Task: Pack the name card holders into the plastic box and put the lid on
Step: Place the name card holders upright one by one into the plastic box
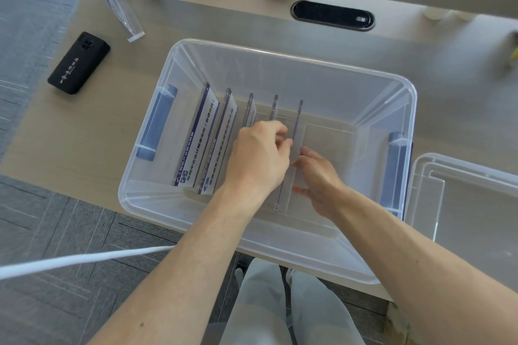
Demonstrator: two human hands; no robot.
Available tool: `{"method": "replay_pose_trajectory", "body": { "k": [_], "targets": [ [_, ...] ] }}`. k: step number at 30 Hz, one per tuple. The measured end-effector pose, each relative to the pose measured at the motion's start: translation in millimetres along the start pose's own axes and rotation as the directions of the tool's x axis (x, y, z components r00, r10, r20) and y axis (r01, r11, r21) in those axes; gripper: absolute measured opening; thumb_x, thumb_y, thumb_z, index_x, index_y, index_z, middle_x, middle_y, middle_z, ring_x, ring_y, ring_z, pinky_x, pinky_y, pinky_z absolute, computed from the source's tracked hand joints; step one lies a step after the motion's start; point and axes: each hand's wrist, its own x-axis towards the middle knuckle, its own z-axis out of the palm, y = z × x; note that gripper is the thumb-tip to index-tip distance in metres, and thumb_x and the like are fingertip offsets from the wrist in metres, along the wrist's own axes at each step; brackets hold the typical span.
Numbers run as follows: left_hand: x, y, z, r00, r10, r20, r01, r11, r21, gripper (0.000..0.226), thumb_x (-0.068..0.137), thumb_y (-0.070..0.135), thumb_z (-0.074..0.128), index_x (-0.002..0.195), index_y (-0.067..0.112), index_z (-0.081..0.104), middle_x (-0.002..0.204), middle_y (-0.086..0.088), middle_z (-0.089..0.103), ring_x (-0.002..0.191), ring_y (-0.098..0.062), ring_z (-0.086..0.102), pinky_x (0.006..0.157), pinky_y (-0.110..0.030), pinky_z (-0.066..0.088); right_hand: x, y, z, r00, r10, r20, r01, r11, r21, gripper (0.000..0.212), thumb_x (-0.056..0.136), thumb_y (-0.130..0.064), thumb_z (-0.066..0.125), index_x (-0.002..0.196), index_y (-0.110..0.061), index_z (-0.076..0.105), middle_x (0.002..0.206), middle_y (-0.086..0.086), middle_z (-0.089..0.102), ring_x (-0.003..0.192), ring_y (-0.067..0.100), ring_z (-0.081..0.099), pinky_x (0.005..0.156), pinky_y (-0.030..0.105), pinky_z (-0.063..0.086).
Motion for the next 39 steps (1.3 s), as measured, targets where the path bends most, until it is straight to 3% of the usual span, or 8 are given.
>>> {"method": "replay_pose_trajectory", "body": {
  "k": [3,7,9,12,19,24,30,39],
  "targets": [
    [3.3,-4.0,-14.7,0.981,0.106,-0.164,-0.088,0.989,0.115,0.017,0.095,0.025,0.068,0.106,0.014,0.073,0.089,0.002,0.075,0.08,-0.017,0.07,0.076,-0.036,0.061,-1.8,-0.8,0.6,1.0,-0.004,-0.009,0.004,1.0,-0.009,0.063,0.1,-0.009,0.042,0.16,-0.021,0.024,0.166,-0.007,0.024,0.138,0.016,0.038,0.111,0.048,0.043],
    [7.5,-10.3,-17.4,1.0,0.015,-0.022,-0.008,0.96,0.281,0.029,0.089,0.038,0.073,0.1,0.012,0.073,0.085,-0.004,0.075,0.081,-0.026,0.073,0.073,-0.04,0.063,-2.2,-1.4,0.7,1.0,0.002,-0.017,-0.002,1.0,-0.003,0.062,0.101,-0.008,0.041,0.159,-0.02,0.025,0.166,-0.007,0.025,0.127,0.011,0.04,0.111,0.048,0.043],
    [6.4,-10.6,-14.5,1.0,-0.008,0.011,0.004,0.946,0.325,0.023,0.09,0.034,0.072,0.096,0.013,0.073,0.084,-0.005,0.075,0.079,-0.026,0.074,0.071,-0.04,0.064,-2.1,-1.2,0.3,1.0,0.004,-0.021,-0.004,1.0,-0.003,0.062,0.1,-0.007,0.041,0.159,-0.021,0.026,0.165,-0.007,0.026,0.136,0.015,0.038,0.11,0.049,0.043],
    [6.9,-12.9,-12.2,1.0,-0.013,-0.001,0.013,0.951,0.309,0.014,0.092,0.027,0.071,0.087,0.014,0.072,0.076,-0.002,0.073,0.07,-0.023,0.073,0.066,-0.038,0.064,-2.7,-1.5,-0.4,1.0,0.01,-0.027,-0.01,1.0,-0.002,0.062,0.1,-0.007,0.041,0.159,-0.021,0.027,0.165,-0.007,0.027,0.145,0.019,0.033,0.11,0.049,0.044],
    [6.1,-13.8,-11.3,1.0,-0.001,0.0,0.001,0.957,0.29,0.012,0.092,0.024,0.07,0.088,0.014,0.074,0.078,-0.002,0.075,0.07,-0.021,0.074,0.066,-0.036,0.064,-5.1,1.6,0.2,1.0,0.014,-0.02,-0.014,1.0,-0.001,0.062,0.1,-0.007,0.041,0.159,-0.021,0.026,0.165,-0.007,0.026,0.143,0.018,0.035,0.111,0.05,0.043],
    [6.4,-15.1,-10.6,1.0,0.0,-0.004,0.001,0.961,0.277,0.012,0.093,0.024,0.07,0.089,0.013,0.074,0.078,-0.002,0.074,0.07,-0.02,0.073,0.067,-0.035,0.064,-4.1,2.5,0.9,1.0,0.007,-0.02,-0.007,1.0,-0.004,0.061,0.101,-0.008,0.04,0.159,-0.021,0.026,0.164,-0.007,0.027,0.118,0.008,0.037,0.111,0.049,0.043],
    [6.6,-18.0,-9.1,1.0,0.007,-0.01,-0.004,0.963,0.271,0.014,0.092,0.028,0.072,0.094,0.014,0.074,0.081,-0.001,0.075,0.074,-0.02,0.074,0.069,-0.034,0.064,-4.0,2.2,1.6,1.0,0.002,-0.021,-0.002,1.0,0.004,0.061,0.101,-0.009,0.04,0.159,-0.021,0.026,0.164,-0.007,0.028,0.115,0.008,0.038,0.11,0.049,0.044],
    [6.6,-14.2,-12.5,0.998,-0.038,0.044,0.022,0.946,0.322,0.022,0.092,0.025,0.069,0.075,0.013,0.064,0.068,-0.002,0.067,0.064,-0.022,0.07,0.061,-0.033,0.062,-8.6,-0.3,-0.7,1.0,-0.013,-0.004,0.013,1.0,0.006,0.06,0.101,-0.007,0.042,0.158,-0.021,0.028,0.164,-0.008,0.028,0.127,0.013,0.039,0.111,0.05,0.042]
  ]
}}
